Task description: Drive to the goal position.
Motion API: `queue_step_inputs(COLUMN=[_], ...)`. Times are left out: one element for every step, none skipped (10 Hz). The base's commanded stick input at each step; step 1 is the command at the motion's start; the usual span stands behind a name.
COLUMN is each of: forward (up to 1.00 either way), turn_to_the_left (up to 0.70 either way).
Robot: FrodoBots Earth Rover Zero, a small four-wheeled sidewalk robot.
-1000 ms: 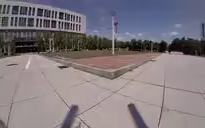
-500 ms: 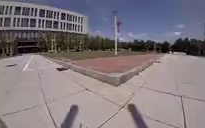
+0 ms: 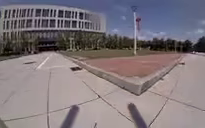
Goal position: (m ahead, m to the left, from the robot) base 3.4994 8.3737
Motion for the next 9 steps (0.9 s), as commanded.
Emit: queue_step_inputs(forward=[0.7,0.7,0.7,0.7,0.7,0.7,0.7,0.7,0.7], turn_to_the_left=[0.35,0.35,0.35,0.26,0.09,0.0,0.0,0.0,0.0])
